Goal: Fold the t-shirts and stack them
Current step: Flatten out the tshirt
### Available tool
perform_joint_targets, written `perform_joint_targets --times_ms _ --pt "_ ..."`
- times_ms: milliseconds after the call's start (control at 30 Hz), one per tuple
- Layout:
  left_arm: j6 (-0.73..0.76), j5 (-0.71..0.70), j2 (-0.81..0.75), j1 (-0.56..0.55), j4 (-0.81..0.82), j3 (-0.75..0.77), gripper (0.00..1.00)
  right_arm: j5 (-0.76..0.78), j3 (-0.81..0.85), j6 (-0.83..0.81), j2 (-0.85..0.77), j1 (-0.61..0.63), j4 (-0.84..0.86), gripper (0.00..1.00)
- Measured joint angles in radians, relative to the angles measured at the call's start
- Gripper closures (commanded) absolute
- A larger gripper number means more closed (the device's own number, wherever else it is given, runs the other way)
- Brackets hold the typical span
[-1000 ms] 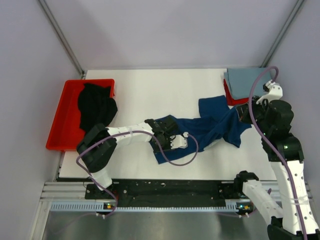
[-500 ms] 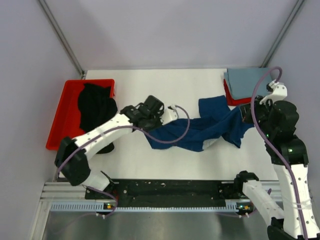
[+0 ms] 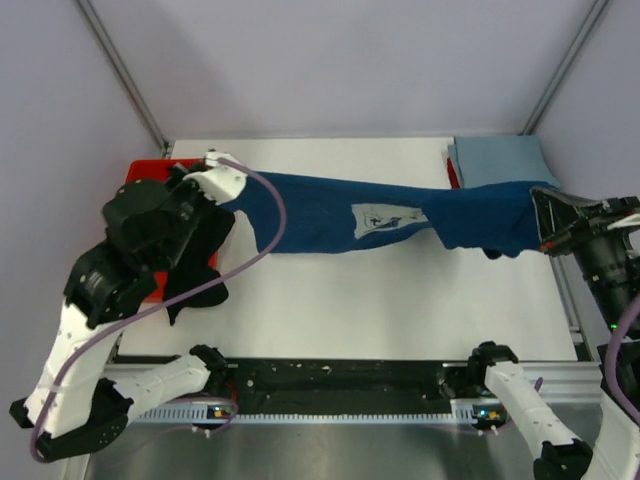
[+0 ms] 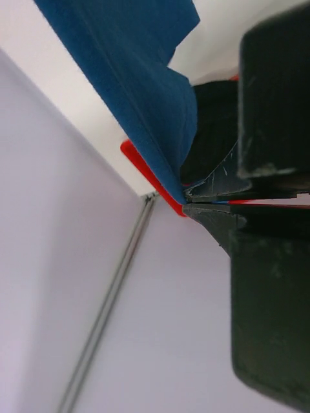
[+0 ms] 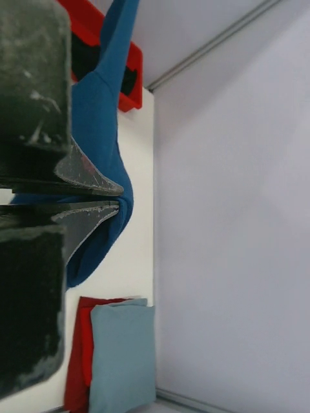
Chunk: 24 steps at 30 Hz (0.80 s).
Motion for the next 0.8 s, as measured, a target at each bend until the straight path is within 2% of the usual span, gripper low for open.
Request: perform_joint_targets --times_ms 233,433,633,800 --pt "0.046 -0.101 -0.073 0.0 -0.052 0.121 1.0 -0.148 0.081 0.002 -0.023 0.0 -0.06 1.0" --pt "0.076 -0.142 -0.047 0.001 -0.038 0.109 1.0 -0.215 0.065 0.019 0.056 0.0 -0.045 1.0" --pt "0.146 -0.153 0.118 0.093 0.108 0.051 1.0 -0.223 0.049 0.053 0.348 0.0 0.113 1.0" --pt "0.197 -0.127 0.403 0.245 0.242 0.18 1.0 -0.211 0.256 0.081 0.731 0.0 0.154 1.0"
